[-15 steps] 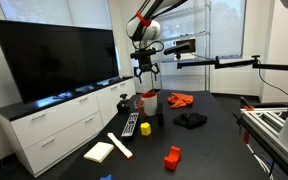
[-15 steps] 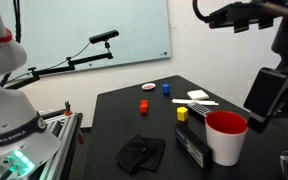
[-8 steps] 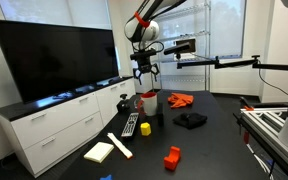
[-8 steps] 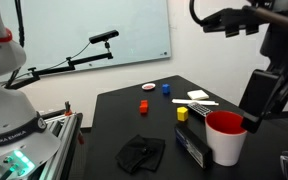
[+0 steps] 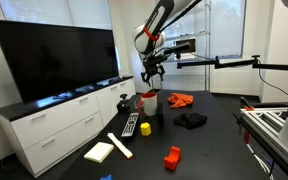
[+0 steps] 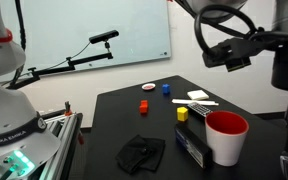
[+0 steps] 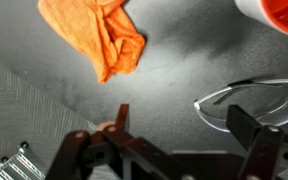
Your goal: Use the orange towel to wipe the table
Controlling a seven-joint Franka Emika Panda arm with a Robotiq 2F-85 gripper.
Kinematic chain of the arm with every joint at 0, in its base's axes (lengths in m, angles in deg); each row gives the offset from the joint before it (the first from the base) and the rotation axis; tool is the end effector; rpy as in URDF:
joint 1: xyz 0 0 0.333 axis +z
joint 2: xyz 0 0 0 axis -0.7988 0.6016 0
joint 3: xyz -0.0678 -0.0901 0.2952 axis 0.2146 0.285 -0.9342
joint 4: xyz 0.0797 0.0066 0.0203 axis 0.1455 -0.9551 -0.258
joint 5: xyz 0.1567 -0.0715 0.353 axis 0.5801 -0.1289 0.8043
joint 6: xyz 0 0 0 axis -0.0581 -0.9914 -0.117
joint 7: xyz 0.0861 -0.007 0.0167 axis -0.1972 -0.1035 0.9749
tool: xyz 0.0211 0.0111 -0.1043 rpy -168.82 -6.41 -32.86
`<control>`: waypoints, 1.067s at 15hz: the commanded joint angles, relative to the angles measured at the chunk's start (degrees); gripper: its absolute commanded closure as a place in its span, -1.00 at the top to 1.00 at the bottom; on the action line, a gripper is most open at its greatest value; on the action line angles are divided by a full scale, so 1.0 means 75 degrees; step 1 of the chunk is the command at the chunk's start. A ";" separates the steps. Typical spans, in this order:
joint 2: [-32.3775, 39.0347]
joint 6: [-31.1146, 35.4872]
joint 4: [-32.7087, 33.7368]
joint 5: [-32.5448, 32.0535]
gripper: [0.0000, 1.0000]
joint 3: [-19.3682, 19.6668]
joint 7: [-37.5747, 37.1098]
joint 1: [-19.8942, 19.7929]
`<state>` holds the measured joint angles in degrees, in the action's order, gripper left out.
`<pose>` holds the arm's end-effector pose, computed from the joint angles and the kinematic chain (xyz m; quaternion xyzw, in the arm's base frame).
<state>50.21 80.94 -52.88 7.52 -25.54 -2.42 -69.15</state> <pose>0.5348 -0.3804 0.2896 0.8543 -0.5022 -0.0175 0.1331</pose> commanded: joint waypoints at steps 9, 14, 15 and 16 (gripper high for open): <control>0.0081 0.1214 -0.0768 -0.0190 1.00 -0.0213 0.2442 -0.0080; -0.0150 0.1392 -0.1272 -0.0164 1.00 -0.0331 0.2761 -0.0088; -0.0220 0.1519 -0.1448 -0.0175 1.00 -0.0334 0.2863 -0.0122; -0.0298 0.1754 -0.1715 -0.0223 1.00 -0.0310 0.2945 -0.0146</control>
<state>51.32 90.52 -60.98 5.89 -27.87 16.12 -69.50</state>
